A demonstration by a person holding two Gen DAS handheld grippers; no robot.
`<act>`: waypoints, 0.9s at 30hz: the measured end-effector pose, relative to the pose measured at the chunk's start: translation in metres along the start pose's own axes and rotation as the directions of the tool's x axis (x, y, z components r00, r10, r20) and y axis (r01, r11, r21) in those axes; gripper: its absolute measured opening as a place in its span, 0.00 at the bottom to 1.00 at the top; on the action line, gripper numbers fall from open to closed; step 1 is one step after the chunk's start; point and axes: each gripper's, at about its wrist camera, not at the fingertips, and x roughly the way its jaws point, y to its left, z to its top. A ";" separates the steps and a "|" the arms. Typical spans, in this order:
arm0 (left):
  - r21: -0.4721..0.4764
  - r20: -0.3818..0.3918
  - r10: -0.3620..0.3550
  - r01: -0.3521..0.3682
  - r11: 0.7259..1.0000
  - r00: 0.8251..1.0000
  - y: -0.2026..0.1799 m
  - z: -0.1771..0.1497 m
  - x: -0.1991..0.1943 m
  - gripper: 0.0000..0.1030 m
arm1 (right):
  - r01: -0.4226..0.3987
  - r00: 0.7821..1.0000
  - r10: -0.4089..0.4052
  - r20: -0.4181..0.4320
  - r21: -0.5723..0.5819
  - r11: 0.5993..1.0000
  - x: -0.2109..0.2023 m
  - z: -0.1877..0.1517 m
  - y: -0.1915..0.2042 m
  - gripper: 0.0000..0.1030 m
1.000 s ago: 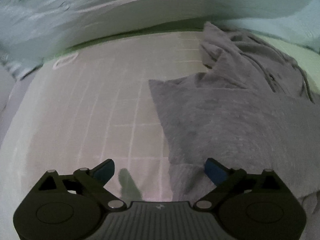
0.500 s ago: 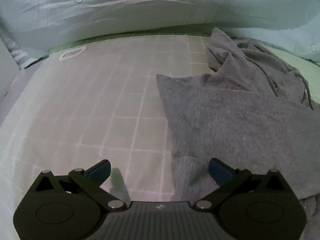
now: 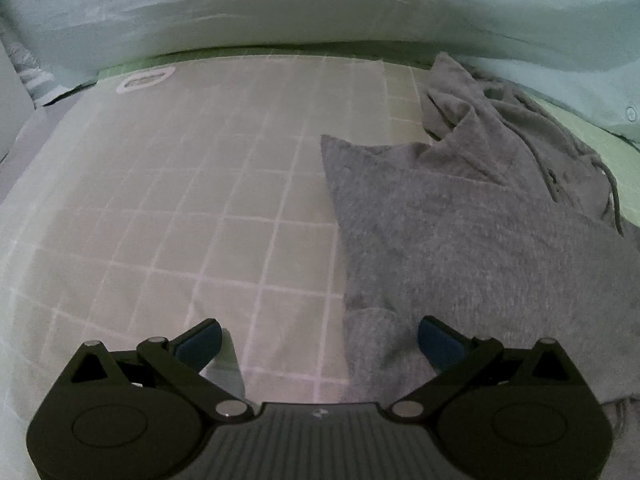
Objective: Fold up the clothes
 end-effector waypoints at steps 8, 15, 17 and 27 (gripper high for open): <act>0.000 0.010 -0.004 0.004 1.000 1.000 -0.001 -0.002 0.000 1.00 | -0.236 0.954 0.222 0.200 0.053 0.970 -0.061 0.010 0.013 0.08; 0.002 0.012 -0.014 0.014 1.000 1.000 0.001 0.000 0.001 1.00 | -0.405 0.904 0.409 0.126 -0.059 0.913 -0.072 -0.007 0.068 0.35; 0.000 -0.005 -0.024 0.024 1.000 1.000 0.003 0.002 -0.002 1.00 | -0.380 0.917 0.386 0.101 -0.072 0.922 -0.070 -0.015 0.076 0.62; 0.006 0.107 -0.091 0.091 0.996 0.990 -0.008 0.009 -0.049 0.99 | -0.167 0.969 0.115 0.217 0.238 0.957 -0.076 -0.027 -0.008 1.00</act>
